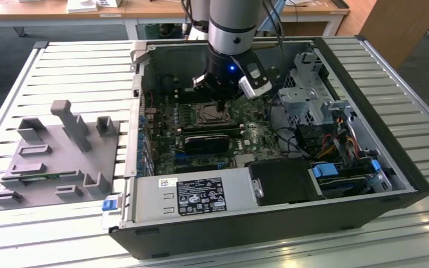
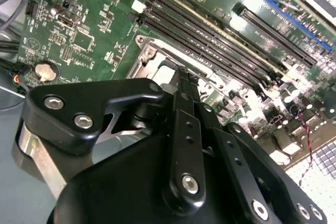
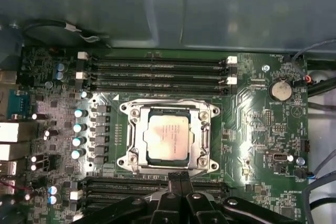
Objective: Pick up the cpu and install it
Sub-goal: 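Install the second cpu locking lever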
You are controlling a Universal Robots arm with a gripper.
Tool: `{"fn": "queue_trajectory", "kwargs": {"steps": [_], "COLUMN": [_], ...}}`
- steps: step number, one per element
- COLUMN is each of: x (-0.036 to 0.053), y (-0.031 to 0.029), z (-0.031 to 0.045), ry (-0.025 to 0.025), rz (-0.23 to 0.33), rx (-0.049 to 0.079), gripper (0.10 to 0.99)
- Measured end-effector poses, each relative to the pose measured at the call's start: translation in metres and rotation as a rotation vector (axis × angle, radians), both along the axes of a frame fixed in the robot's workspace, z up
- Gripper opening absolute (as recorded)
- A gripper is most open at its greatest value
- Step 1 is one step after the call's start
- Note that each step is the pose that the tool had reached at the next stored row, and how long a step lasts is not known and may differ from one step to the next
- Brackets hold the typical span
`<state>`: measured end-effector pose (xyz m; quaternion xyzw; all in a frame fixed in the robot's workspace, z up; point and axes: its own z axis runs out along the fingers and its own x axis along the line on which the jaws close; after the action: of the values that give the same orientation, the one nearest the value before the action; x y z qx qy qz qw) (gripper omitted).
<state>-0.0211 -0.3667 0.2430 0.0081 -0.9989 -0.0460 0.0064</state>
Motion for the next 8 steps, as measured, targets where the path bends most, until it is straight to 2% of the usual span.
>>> {"fn": "queue_trajectory", "kwargs": {"steps": [1,8], "x": [-0.0002,-0.0002], "y": [-0.0018,-0.0037], "z": [-0.0002,-0.0005], "ry": [0.0000,0.0000], "rz": [0.000,0.000], "rx": [0.000,0.000], "gripper": [0.106,0.106]}}
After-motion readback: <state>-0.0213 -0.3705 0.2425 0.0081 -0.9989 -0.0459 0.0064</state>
